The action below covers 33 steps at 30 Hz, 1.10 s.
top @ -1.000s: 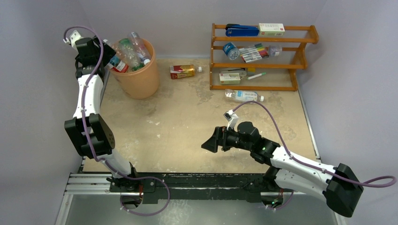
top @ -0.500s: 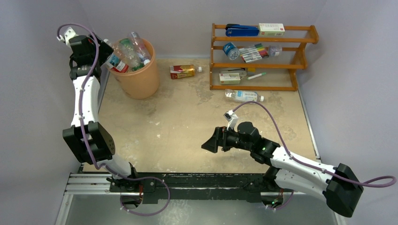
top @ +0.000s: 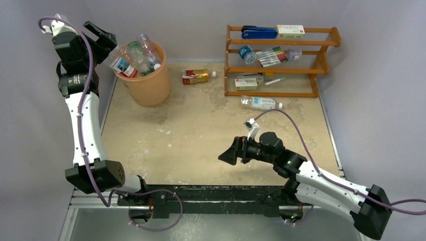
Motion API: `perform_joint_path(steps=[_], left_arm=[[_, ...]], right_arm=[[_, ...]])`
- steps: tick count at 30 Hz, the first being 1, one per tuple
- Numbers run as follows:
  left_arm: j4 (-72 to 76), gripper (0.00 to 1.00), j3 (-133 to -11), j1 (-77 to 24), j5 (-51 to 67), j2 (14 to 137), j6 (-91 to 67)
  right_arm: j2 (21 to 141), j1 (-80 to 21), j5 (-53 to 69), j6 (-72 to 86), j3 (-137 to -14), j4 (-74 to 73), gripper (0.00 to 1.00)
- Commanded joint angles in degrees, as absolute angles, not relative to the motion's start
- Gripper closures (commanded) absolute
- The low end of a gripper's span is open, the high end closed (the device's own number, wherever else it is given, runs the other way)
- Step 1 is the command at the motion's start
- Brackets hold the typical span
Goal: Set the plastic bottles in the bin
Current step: Place the plastic bottle in the trash bin, then pick up the plastic bottle at the center of the board.
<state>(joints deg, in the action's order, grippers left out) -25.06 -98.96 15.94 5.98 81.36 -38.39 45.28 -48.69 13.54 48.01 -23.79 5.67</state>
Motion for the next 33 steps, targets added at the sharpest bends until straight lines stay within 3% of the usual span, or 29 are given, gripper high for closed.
perform_joint_path(steps=[1, 11, 19, 22, 27, 33], left_arm=[[-30.73, 0.12, -103.89, 10.93, 9.77, 78.24, -36.25], [-37.82, 0.12, -102.22, -7.63, 5.28, 75.68, -32.08], [-36.61, 0.12, -91.85, -30.52, -8.32, 76.05, -31.55], [-36.69, 0.12, -89.35, -35.98, -11.74, 76.89, -31.73], [-35.03, 0.12, -84.21, -41.31, -14.41, 76.36, -32.91], [-30.71, 0.12, -78.33, -46.69, -12.93, 77.45, -33.94]], right_arm=[[41.69, -48.52, 10.41, 46.74, -29.73, -0.8, 0.0], [32.19, -48.52, -5.0, 52.29, -37.5, -17.82, 0.0], [40.37, -46.61, -21.51, 56.7, -44.14, -25.68, 0.0], [43.5, -39.73, -19.28, 54.31, -45.27, -22.8, 0.0], [47.7, -20.27, -4.75, 48.03, -42.26, -13.42, 0.01], [54.6, -10.07, -2.92, 49.38, -40.38, -6.62, 0.07]])
